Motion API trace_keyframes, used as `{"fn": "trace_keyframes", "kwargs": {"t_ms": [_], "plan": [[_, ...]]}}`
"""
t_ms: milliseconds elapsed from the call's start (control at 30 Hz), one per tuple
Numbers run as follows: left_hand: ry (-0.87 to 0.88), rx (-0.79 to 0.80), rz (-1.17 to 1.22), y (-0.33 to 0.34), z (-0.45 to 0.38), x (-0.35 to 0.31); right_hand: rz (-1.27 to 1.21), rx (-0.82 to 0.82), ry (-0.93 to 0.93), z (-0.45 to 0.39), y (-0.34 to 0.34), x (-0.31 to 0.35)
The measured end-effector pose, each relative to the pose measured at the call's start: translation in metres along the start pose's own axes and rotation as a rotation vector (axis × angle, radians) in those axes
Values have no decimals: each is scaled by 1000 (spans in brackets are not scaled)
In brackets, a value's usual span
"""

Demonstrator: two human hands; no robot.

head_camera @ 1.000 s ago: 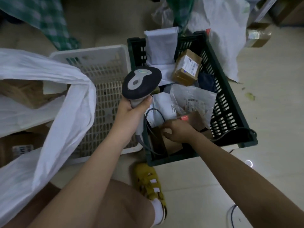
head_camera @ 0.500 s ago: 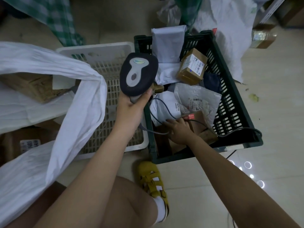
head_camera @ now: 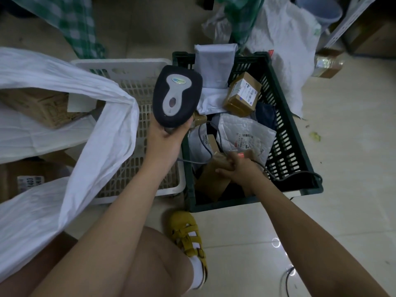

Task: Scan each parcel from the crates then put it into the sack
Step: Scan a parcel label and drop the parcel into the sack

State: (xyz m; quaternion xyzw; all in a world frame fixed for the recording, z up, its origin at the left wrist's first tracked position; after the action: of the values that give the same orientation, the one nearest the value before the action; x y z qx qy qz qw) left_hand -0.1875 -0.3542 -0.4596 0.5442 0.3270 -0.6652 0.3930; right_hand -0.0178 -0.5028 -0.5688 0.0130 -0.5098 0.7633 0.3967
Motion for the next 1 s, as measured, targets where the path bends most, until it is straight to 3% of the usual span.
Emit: {"fn": "trace_keyframes", "kwargs": {"t_ms": [100,267,400,533,700,767,833,1000], "plan": [[-13,12,1,1,3,1,94,117,1,3,2,8],[-33,13,27,3,6,-1,-265,176,135,13,30,-4],[-29,13,31,5,8,-1,-389,232,211,-3,35,-13],[-17,40,20,6,9,0,-380,204,256,-8,43,-7],[-24,41,25,6,8,1,-380,-24,277,-8,44,-20],[-25,33,31,7,8,0,-429,35,272,-7,42,-20],[-34,34,40,8,8,0,-443,198,276,-4,42,-15],[-30,45,42,12,9,1,-515,163,280,-5,43,-20]]}}
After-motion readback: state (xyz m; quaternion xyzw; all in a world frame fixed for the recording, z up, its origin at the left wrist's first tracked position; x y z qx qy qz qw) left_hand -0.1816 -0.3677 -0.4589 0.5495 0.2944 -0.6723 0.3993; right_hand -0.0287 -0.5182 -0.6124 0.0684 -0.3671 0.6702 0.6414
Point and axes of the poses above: each hand's wrist, its own z-axis away from the middle knuckle, its own y-axis out of the palm, x = y × z, the point moved 3 cm from there along -z, towards the middle knuckle, and after that the axes turned 6 degrees about -y, right-handed, at the moved point
